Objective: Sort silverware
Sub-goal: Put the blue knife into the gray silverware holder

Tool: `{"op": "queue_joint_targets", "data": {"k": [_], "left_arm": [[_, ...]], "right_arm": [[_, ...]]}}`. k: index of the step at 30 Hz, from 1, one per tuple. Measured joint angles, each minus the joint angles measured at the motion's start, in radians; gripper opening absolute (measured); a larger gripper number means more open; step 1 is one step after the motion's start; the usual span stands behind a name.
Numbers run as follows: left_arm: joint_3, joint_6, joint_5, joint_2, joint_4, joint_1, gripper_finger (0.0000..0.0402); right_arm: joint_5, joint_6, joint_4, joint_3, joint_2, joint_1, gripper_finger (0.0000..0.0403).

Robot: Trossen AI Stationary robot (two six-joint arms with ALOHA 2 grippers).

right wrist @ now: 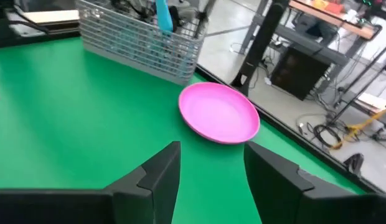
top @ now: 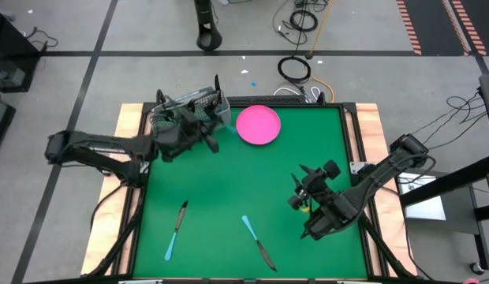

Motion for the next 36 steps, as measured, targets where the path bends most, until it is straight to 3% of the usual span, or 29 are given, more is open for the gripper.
{"op": "queue_joint_targets", "data": {"k": [4, 13, 17, 25, 30, 36], "left_arm": [[0.060, 0.064, -0.019, -0.008, -0.102, 0.112, 0.0000], [0.127, 0.060, 0.184, 0.105, -0.151, 0.404, 0.0000], [0.160, 0.057, 0.278, 0.170, -0.152, 0.476, 0.0000], [0.204, 0.022, 0.355, 0.277, -0.225, 0.543, 0.0000], [0.239, -0.014, 0.399, 0.309, -0.310, 0.548, 0.0000], [0.263, -0.066, 0.501, 0.335, -0.395, 0.570, 0.0000]], "right_arm": [[-0.003, 0.004, -0.013, -0.022, -0.009, -0.031, 0.0165], [-0.008, -0.044, -0.025, -0.029, -0.009, -0.095, 0.0164], [-0.050, -0.070, -0.026, -0.040, -0.009, -0.110, 0.0164], [-0.053, -0.025, -0.048, -0.133, -0.040, -0.155, 0.0164], [-0.094, -0.115, 0.138, -0.270, -0.174, -0.187, 0.0164], [-0.169, -0.402, 0.549, -0.464, -0.375, -0.232, 0.0164]]}}
